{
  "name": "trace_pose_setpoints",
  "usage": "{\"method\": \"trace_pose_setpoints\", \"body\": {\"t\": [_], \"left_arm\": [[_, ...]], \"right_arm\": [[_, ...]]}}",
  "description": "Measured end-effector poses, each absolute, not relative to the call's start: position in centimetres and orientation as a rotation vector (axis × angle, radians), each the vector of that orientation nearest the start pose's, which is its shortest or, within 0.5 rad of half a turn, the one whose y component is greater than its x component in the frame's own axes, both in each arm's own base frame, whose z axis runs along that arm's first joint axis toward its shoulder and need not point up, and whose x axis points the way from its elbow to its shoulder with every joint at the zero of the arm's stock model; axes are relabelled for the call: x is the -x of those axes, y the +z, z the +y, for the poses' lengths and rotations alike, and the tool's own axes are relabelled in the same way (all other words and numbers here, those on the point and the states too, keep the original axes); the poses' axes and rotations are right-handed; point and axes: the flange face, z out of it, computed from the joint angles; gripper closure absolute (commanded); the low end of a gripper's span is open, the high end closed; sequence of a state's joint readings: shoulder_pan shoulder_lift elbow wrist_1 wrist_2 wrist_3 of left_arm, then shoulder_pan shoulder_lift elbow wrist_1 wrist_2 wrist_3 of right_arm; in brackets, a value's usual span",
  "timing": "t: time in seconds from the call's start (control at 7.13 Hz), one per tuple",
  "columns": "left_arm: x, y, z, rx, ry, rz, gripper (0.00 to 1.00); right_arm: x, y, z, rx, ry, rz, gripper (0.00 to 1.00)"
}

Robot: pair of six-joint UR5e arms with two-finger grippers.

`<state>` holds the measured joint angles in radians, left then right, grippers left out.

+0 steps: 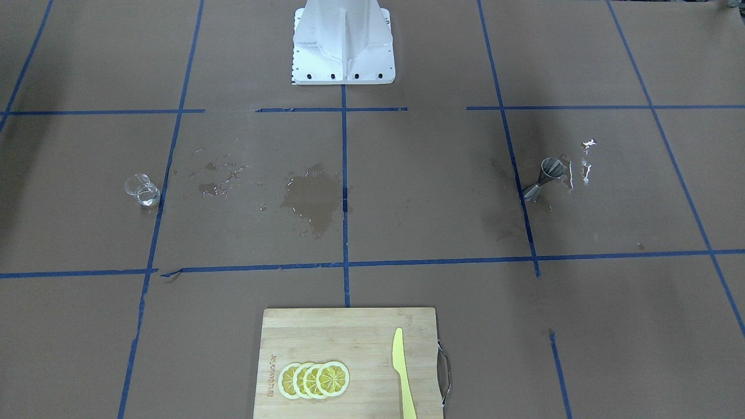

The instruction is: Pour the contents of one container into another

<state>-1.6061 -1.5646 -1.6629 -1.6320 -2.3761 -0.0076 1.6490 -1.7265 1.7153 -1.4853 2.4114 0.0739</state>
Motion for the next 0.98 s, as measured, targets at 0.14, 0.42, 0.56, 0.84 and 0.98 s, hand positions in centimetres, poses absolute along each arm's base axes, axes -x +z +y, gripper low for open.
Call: {"method": "trace_pose_setpoints", "body": {"t": [0.14, 0.42, 0.56, 0.84, 0.98], "left_arm": [[7.9, 60.6, -49.5, -0.158, 0.023, 0.802, 0.00], [7.5, 58.3, -50.1, -0.258, 0.071, 0.802, 0.00], [6.8, 55.7, -50.4, -0.336, 0.112, 0.802, 0.00], [2.8, 47.8, -50.2, -0.422, 0.108, 0.845, 0.00], [0.0, 43.7, -49.3, -0.438, 0.088, 0.878, 0.00]], "right_arm": [[-9.3, 64.5, -42.5, -0.074, 0.111, -0.841, 0.00], [-9.3, 64.2, -42.6, -0.079, 0.109, -0.842, 0.00], [-9.2, 64.0, -42.6, -0.081, 0.109, -0.845, 0.00], [-9.2, 63.8, -42.8, -0.084, 0.108, -0.849, 0.00], [-9.3, 63.3, -43.2, -0.094, 0.103, -0.846, 0.00]]}}
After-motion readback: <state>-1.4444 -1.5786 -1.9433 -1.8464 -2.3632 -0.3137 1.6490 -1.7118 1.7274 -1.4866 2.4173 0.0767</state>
